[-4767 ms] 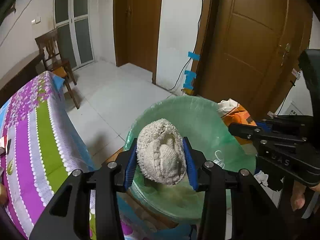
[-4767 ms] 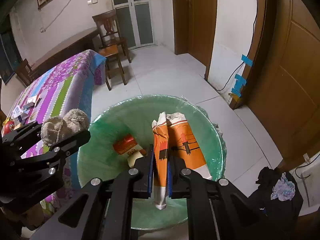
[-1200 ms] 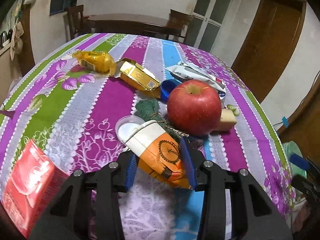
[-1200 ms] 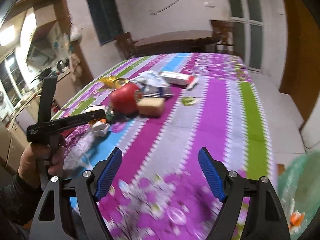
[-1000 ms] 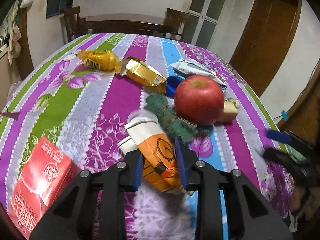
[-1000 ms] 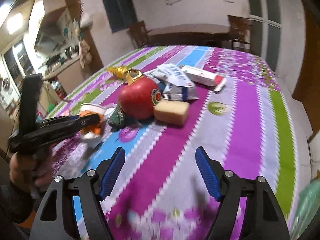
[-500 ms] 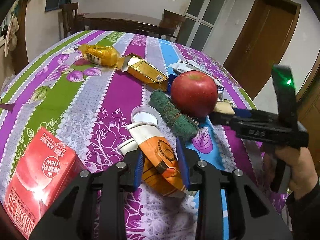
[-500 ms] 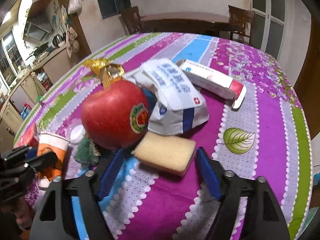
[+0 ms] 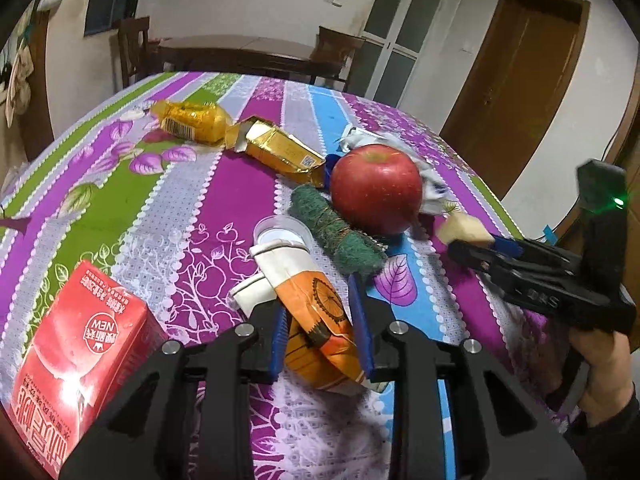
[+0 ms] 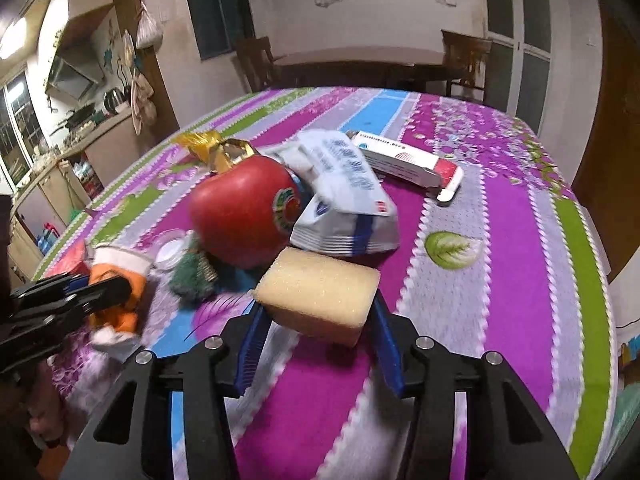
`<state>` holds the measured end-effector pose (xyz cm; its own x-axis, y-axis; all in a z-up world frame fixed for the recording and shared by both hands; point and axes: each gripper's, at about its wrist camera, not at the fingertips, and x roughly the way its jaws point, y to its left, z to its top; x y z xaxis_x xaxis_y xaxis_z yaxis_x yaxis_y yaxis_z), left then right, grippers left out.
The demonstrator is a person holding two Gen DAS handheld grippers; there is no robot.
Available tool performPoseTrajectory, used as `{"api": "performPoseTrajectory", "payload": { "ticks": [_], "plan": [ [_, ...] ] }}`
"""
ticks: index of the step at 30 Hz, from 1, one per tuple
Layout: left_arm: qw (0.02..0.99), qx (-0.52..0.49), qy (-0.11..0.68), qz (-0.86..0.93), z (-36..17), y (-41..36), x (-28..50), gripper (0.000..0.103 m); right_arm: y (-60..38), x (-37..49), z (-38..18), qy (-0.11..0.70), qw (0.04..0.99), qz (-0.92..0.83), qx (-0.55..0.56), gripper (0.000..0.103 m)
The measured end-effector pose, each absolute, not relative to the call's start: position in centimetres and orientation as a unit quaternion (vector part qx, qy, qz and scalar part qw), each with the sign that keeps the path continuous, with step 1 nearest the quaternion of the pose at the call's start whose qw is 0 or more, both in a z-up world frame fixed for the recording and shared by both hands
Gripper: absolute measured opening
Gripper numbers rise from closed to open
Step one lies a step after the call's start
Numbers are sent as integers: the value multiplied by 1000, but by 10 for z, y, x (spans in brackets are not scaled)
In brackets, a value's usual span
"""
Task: Collect trash
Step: 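Grasp the white-orange milk carton with the left tool while the right tool grasps the sponge, then lift the milk carton with the left tool while the right tool carries the sponge toward the basin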
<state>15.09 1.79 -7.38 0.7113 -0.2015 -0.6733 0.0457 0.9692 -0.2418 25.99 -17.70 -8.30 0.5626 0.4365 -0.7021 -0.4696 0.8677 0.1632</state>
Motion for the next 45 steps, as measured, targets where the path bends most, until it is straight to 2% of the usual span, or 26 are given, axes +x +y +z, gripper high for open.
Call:
{"api": "performPoseTrajectory", "payload": {
  "ticks": [5, 9, 16, 21, 23, 24, 25, 27, 34, 45],
  "plan": [
    [922, -96, 364, -87, -69, 8, 143, 18, -185, 219, -74, 367, 895, 254, -21, 50],
    [924, -90, 355, -107, -65, -7, 136, 9, -195, 190, -58, 335, 911, 239, -6, 50],
    [940, -56, 310, -131, -41, -43, 119, 5, -222, 145, -29, 284, 939, 191, -19, 50],
    [931, -23, 341, -133, -52, -52, 124, 5, -245, 131, -33, 299, 936, 184, -4, 50],
    [930, -28, 342, -135, -56, -43, 118, 12, -254, 124, -38, 305, 934, 185, 4, 50],
    [925, -32, 350, -142, -60, -38, 116, 31, -257, 121, -42, 309, 933, 184, 7, 51],
    [923, -33, 355, -144, -62, -32, 116, 55, -262, 117, -46, 314, 931, 186, 12, 51],
    [928, -31, 348, -131, -65, -24, 113, 68, -264, 114, -54, 320, 929, 187, 18, 51],
    [907, -56, 375, -182, -73, -36, 120, 71, -261, 112, -71, 336, 920, 200, 36, 51],
    [900, -87, 401, -144, -84, -34, 139, 71, -253, 119, -72, 341, 916, 208, 35, 52]
  ]
}}
